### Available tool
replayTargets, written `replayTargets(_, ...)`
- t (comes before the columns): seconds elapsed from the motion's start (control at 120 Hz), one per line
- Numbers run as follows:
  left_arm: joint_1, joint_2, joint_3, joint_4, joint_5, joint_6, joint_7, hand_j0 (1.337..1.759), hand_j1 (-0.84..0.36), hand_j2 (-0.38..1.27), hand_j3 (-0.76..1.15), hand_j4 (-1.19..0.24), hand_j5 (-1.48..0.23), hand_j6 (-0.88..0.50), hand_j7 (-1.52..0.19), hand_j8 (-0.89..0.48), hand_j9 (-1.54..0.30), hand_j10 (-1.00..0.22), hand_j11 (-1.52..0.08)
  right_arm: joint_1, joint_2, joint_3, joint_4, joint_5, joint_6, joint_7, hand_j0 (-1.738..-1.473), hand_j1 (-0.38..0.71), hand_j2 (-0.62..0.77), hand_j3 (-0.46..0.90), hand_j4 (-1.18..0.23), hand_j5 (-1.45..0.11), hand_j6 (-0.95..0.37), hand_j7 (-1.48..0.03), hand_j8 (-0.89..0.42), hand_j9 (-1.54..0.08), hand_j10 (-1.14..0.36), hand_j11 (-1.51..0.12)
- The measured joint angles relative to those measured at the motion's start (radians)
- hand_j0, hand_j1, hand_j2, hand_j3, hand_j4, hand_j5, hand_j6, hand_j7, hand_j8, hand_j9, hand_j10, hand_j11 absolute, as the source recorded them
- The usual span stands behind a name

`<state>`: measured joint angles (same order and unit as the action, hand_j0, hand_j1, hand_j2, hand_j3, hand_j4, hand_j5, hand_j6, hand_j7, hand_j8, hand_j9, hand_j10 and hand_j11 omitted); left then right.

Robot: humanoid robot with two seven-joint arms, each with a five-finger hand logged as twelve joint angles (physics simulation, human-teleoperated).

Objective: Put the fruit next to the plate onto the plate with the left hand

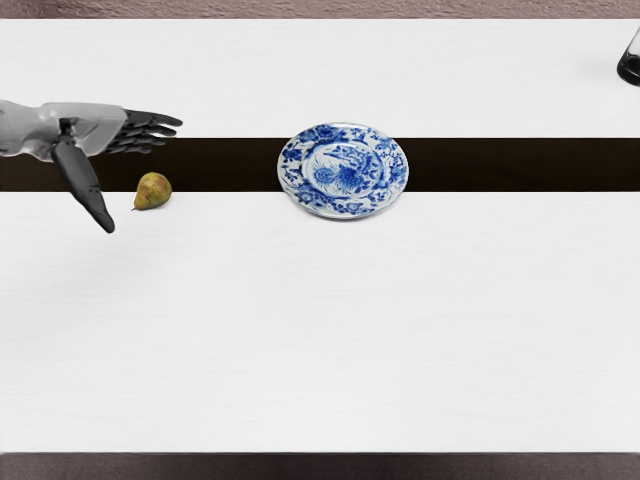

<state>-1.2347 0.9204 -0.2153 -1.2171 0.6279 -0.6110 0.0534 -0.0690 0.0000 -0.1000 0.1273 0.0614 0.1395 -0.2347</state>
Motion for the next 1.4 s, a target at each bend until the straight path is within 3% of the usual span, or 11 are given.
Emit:
replayTargets(0.108,-0.003,-0.008,-0.001,-0.002,0.002,0.000,-0.005,1.658,0.33,0.00,0.00,-0.02,-0.02,-0.02,-0.02,-0.02,-0.02,-0.02,-0.02,0.001,0.000,0.000,0.000,0.001,0.000,0.000,-1.658,-0.35,0.00,0.00,0.00,0.00,0.00,0.00,0.00,0.00,0.00,0.00)
replayTargets(0.15,-0.007,-0.011,-0.001,0.001,0.005,0.001,0.015,1.658,0.33,0.00,0.00,-0.02,-0.02,-0.02,-0.02,-0.02,-0.02,-0.02,-0.02,0.002,0.000,0.000,0.000,0.001,0.000,0.000,-1.658,-0.35,0.00,0.00,0.00,0.00,0.00,0.00,0.00,0.00,0.00,0.00)
replayTargets(0.183,-0.016,-0.022,-0.002,0.010,0.006,0.005,0.078,1.658,0.33,0.00,0.00,-0.02,-0.02,-0.02,-0.02,-0.02,-0.02,-0.02,-0.02,0.002,0.000,0.000,0.000,0.001,0.000,0.000,-1.658,-0.35,0.00,0.00,0.00,0.00,0.00,0.00,0.00,0.00,0.00,0.00)
replayTargets(0.25,-0.082,-0.097,-0.003,0.025,0.009,0.028,0.275,1.658,0.33,0.00,0.00,-0.02,-0.02,-0.02,-0.02,-0.02,-0.02,-0.02,-0.02,0.003,0.000,0.000,0.000,0.000,0.000,0.000,-1.658,-0.35,0.00,0.00,0.00,0.00,0.00,0.00,0.00,0.00,0.00,0.00)
replayTargets(0.3,-0.113,-0.145,-0.003,0.031,0.013,0.068,0.383,1.658,0.33,0.00,0.00,-0.02,-0.02,-0.02,-0.02,-0.02,-0.02,-0.02,-0.02,0.003,0.000,0.000,0.000,0.000,0.000,0.000,-1.658,-0.35,0.00,0.00,0.00,0.00,0.00,0.00,0.00,0.00,0.00,0.00)
replayTargets(0.367,-0.113,-0.194,0.002,0.036,0.045,0.140,0.465,1.658,0.33,0.00,0.00,-0.02,-0.02,-0.02,-0.02,-0.02,-0.02,-0.02,-0.02,0.003,0.000,-0.001,0.000,0.000,0.000,0.000,-1.658,-0.35,0.00,0.00,0.00,0.00,0.00,0.00,0.00,0.00,0.00,0.00)
replayTargets(0.45,-0.103,-0.244,0.007,0.044,0.112,0.235,0.516,1.658,0.33,0.00,0.00,-0.02,-0.02,-0.02,-0.02,-0.02,-0.02,-0.02,-0.02,0.003,0.000,-0.001,0.000,0.000,0.000,0.000,-1.658,-0.35,0.00,0.00,0.00,0.00,0.00,0.00,0.00,0.00,0.00,0.00)
replayTargets(0.583,-0.079,-0.340,0.031,0.080,0.232,0.354,0.546,1.658,0.33,0.00,0.00,-0.02,-0.02,-0.02,-0.02,-0.02,-0.02,-0.02,-0.02,0.002,0.000,-0.001,0.000,0.000,0.000,0.000,-1.658,-0.35,0.00,0.00,0.00,0.00,0.00,0.00,0.00,0.00,0.00,0.00)
replayTargets(0.817,-0.083,-0.464,0.146,0.184,0.361,0.412,0.556,1.658,0.33,0.00,0.00,-0.02,-0.02,-0.02,-0.02,-0.02,-0.02,-0.02,-0.02,0.003,0.000,-0.001,0.000,0.000,0.000,0.000,-1.658,-0.35,0.00,0.00,0.00,0.00,0.00,0.00,0.00,0.00,0.00,0.00)
replayTargets(1.0,-0.075,-0.521,0.227,0.262,0.386,0.464,0.557,1.658,0.30,0.01,0.00,-0.04,-0.05,-0.04,-0.05,-0.04,-0.05,-0.04,-0.05,0.003,0.000,0.000,0.000,0.000,0.000,0.000,-1.658,-0.35,0.00,0.00,0.00,0.00,0.00,0.00,0.00,0.00,0.00,0.00)
replayTargets(1.4,-0.066,-0.581,0.296,0.321,0.392,0.522,0.557,1.658,0.19,0.03,0.00,-0.14,-0.18,-0.14,-0.17,-0.14,-0.17,-0.14,-0.17,0.003,0.000,0.000,0.000,0.001,0.000,0.000,-1.658,-0.35,0.00,0.00,0.00,0.00,0.00,0.00,0.00,0.00,0.00,0.00)
